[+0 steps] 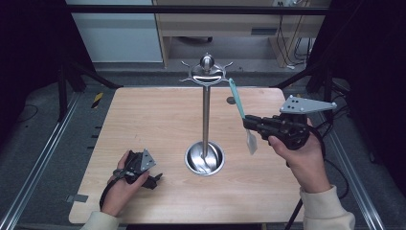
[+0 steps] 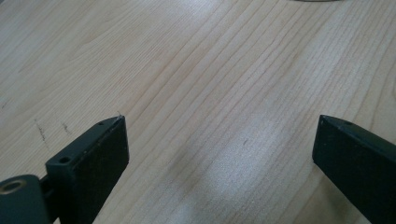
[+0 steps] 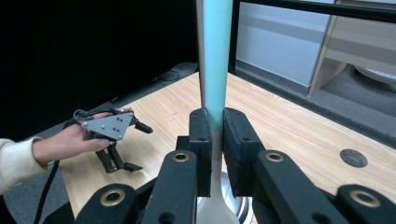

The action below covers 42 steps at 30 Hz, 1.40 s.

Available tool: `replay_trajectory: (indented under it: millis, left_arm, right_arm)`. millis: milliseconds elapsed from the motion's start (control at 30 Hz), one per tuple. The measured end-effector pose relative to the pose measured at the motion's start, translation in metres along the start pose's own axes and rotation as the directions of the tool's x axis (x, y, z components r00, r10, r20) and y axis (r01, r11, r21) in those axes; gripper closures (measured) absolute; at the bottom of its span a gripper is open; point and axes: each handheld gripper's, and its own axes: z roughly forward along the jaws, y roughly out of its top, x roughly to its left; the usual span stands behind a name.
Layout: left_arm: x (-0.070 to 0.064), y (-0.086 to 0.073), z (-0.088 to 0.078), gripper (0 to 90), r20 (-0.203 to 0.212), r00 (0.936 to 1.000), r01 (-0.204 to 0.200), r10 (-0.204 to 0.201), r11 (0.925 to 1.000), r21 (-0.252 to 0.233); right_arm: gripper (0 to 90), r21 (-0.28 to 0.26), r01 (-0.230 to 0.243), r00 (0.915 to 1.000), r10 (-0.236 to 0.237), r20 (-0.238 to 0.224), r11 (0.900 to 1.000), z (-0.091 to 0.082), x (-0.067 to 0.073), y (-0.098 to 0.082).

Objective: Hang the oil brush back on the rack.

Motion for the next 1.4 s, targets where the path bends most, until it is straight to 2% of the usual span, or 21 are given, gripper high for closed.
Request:
replay_trajectory:
  millis: [233,433,567,767,900,1400]
  left_arm:
    - [0.0,0.0,0.0,3.3,0.0,1.0,-0.001,0.001,1.0,0.001]
    - [0.0,0.0,0.0,3.3,0.001,1.0,-0.002,0.002,1.0,0.002]
    - [0.0,0.0,0.0,3.3,0.002,1.0,-0.003,0.003,1.0,0.004]
    - [-0.001,0.0,0.001,3.3,0.001,1.0,-0.005,0.005,1.0,0.005]
    - [-0.001,0.0,0.0,3.3,0.0,1.0,-0.002,0.002,1.0,0.002]
    - [0.0,0.0,0.0,3.3,0.001,1.0,-0.001,0.001,1.0,0.001]
  right_arm:
    - [82.4,-0.026,0.01,0.9995,-0.009,0.03,1.0,0.002,0.004,-0.005]
    - [82.4,-0.066,0.002,0.9989,0.001,0.046,0.998,0.01,0.007,-0.011]
    - [82.4,-0.108,-0.009,0.9985,0.015,0.052,0.994,0.018,0.009,-0.018]
    - [82.4,-0.151,-0.011,0.9987,0.019,0.048,0.988,0.024,0.008,-0.024]
    - [82.4,-0.171,-0.005,0.998,0.016,0.061,0.985,0.027,0.009,-0.027]
    - [82.5,-0.181,-0.005,0.9976,0.017,0.067,0.983,0.038,0.011,-0.027]
